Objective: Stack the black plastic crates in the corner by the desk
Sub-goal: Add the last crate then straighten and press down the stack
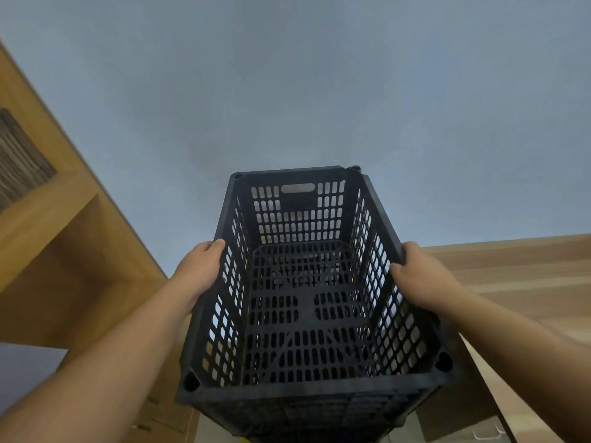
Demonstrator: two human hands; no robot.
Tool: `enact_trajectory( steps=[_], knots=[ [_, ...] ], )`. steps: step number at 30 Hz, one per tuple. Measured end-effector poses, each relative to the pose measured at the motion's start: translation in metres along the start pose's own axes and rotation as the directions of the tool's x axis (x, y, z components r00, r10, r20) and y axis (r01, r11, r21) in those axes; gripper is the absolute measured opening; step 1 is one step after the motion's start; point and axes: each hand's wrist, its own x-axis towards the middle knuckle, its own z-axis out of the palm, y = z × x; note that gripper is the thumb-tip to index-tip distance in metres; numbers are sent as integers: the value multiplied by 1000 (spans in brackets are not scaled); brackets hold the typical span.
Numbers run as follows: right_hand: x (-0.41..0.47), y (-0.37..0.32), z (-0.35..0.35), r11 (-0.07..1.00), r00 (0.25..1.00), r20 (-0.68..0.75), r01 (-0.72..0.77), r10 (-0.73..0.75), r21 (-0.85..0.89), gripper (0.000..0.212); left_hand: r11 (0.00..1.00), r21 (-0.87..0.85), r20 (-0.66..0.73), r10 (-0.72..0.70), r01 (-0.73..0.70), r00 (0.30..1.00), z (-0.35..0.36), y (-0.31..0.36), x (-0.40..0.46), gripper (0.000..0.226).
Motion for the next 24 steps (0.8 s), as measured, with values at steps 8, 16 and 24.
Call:
enact_trajectory(
  steps=[8,16,24],
  knots=[
    [-2,-1,9,994,998,-59,14,-21,-110,13,998,-67,70,12,-7,997,-2,-13,0,38],
    [8,6,7,989,996,-68,45,-55,-140,13,993,-108,13,-38,39,999,4,-18,-5,39],
    [37,12,-2,980,991,-27,123,-129,-157,18,984,-158,-49,-95,87,994,16,-18,-23,38]
  ],
)
